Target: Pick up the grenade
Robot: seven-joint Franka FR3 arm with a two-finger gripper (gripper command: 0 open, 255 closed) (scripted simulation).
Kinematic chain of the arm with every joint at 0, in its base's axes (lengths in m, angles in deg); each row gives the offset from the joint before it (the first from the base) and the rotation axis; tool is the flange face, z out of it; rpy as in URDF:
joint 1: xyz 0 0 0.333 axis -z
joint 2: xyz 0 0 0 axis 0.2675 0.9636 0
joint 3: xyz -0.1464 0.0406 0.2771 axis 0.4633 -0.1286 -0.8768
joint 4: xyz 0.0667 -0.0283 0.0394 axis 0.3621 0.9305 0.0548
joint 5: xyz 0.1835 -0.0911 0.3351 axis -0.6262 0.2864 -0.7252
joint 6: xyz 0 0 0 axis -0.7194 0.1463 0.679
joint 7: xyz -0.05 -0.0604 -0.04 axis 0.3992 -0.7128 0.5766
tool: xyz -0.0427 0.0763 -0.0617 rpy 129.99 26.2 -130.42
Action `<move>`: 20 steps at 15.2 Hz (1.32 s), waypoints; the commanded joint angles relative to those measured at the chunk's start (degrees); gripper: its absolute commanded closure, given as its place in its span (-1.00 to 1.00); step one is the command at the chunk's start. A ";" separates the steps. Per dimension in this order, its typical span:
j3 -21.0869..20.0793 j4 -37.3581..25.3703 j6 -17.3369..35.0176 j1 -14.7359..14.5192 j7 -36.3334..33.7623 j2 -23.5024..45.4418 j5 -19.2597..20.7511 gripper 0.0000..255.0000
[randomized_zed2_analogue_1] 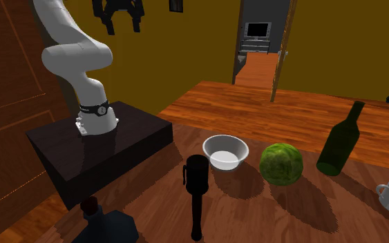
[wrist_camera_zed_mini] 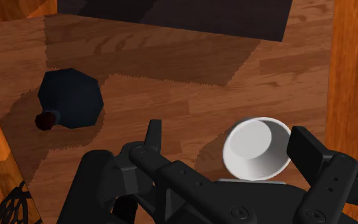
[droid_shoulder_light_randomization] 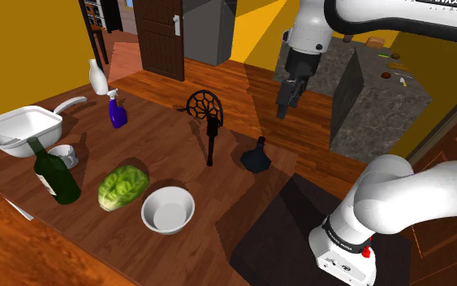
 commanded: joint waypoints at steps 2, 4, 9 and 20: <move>0.15 -0.03 1.64 0.18 0.25 1.76 0.20 -1.00; 0.43 -0.34 4.83 0.55 0.73 5.43 0.57 -1.00; 1.14 -2.46 12.10 1.39 1.75 15.24 1.40 -1.00; 2.63 -13.77 23.33 2.87 3.44 38.64 2.55 -1.00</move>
